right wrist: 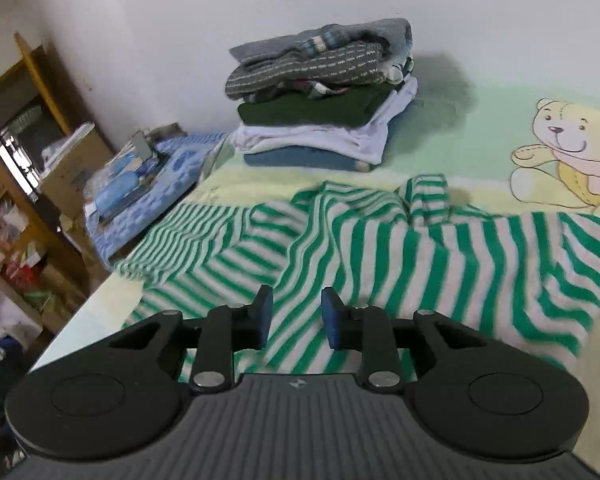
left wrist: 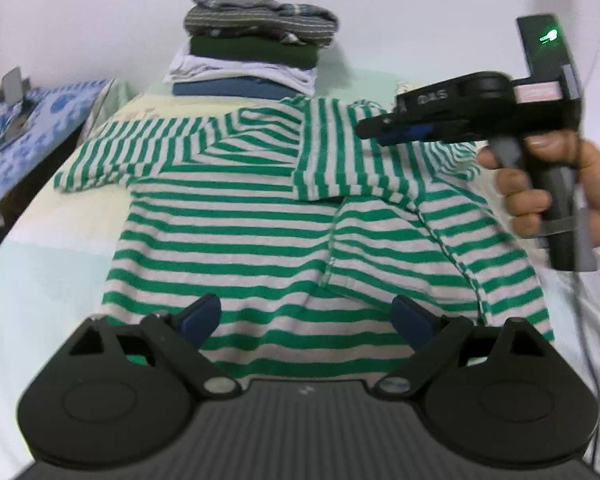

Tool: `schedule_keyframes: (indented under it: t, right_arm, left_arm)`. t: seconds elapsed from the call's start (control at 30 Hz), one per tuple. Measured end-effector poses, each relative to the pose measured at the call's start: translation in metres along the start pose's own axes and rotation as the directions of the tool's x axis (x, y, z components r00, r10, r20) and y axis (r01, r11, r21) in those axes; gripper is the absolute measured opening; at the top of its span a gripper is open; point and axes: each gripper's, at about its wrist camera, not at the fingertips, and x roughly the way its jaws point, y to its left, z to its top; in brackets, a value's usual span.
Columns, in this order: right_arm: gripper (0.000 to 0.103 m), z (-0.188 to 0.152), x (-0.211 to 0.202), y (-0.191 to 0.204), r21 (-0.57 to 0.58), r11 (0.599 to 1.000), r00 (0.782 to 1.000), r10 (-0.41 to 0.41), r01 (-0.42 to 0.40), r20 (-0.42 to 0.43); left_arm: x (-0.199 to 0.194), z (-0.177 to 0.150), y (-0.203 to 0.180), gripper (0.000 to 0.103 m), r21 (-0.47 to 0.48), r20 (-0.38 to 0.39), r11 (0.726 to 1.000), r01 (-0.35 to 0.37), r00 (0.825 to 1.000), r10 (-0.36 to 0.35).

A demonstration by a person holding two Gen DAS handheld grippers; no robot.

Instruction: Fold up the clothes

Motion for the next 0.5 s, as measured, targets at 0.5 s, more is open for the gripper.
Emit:
schedule_keyframes:
  t: [0.5]
  right_arm:
    - [0.021,-0.123,-0.127,0.081,-0.003,0.942,0.94,-0.334,0.335,-0.074]
  left_arm:
    - [0.008,-0.012,0.011,0.09,0.286,-0.112,0.912,0.294,0.956,-0.273]
